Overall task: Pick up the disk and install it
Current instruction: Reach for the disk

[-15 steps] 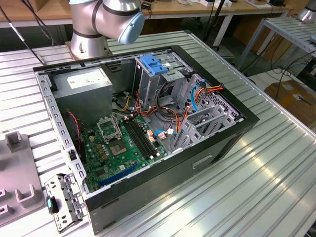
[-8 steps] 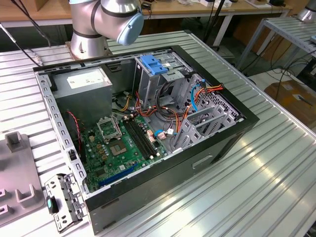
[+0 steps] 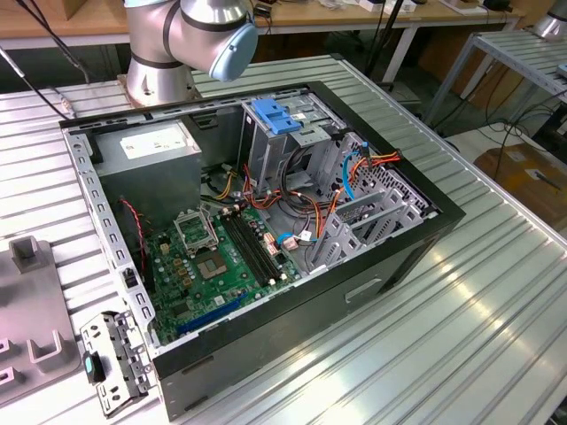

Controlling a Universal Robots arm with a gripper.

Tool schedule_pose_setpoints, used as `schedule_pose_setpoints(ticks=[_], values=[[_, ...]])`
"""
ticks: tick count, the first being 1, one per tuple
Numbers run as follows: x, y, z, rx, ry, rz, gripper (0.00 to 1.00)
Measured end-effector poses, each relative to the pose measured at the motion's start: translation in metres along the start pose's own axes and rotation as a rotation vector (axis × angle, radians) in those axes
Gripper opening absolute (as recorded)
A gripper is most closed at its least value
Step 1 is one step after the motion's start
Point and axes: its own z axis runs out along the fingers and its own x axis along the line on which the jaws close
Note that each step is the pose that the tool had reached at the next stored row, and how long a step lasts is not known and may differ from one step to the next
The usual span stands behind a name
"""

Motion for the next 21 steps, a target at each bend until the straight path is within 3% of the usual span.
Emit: schedule_pose_setpoints(ticks=[13,18,21], values=[[0.0013,-0.0002,0.0001,0.0000,0.0000,0.000,0.11],[0.0144,0.0013,0.0006,0.0004,-0.0001,0.000,0.11],[0.0233,0.0053,0.0016,0.0003,-0.0004,0.000,0.11]])
